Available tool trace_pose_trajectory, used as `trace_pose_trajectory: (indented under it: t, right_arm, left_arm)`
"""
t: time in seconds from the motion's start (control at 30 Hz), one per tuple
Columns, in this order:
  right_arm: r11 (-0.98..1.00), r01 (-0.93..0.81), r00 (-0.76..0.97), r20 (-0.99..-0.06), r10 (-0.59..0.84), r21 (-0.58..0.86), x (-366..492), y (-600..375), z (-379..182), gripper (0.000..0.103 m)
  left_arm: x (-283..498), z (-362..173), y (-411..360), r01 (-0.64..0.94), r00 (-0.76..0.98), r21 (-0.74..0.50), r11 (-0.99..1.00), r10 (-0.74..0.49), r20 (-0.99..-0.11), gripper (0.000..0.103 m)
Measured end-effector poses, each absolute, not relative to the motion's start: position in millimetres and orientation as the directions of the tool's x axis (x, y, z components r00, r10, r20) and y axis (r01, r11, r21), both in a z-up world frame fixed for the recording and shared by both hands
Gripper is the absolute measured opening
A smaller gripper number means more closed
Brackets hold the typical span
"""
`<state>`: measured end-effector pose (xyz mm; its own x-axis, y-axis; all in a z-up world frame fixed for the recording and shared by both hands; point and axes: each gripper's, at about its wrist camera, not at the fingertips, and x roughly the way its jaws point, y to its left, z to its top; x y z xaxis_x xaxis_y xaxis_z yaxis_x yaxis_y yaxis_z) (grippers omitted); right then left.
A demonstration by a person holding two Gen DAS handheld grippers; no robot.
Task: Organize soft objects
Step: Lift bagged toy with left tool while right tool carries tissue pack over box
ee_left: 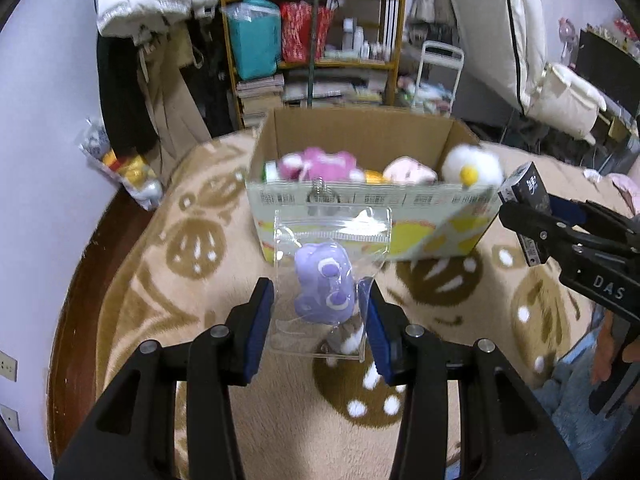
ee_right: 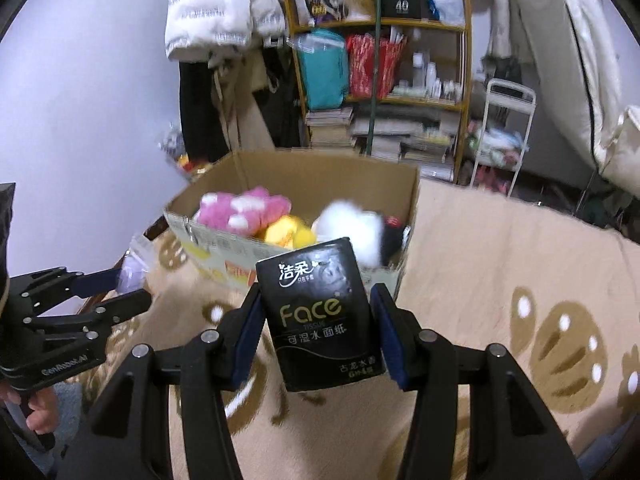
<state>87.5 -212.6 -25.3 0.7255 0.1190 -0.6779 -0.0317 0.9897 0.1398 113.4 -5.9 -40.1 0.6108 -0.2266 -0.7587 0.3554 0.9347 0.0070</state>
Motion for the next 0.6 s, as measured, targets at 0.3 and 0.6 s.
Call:
trace_pose_trajectory:
  t: [0.3, 0.6]
  right_arm:
    - [0.981, -0.015, 0.81, -0.573, 0.124, 0.191, 85, -227, 0, 0.056]
    - [0.97, -0.017, 0.889, -0.441, 0.126, 0.244, 80, -244, 33, 0.056]
  left_arm:
    - [101, -2, 0, 0.337, 0.728, 0.004, 0.942, -0.258, -0.636, 0.043]
    - [98, 23, -8, 0.335, 0.784, 0.035, 0.942, -0.258, -0.565, 0.043]
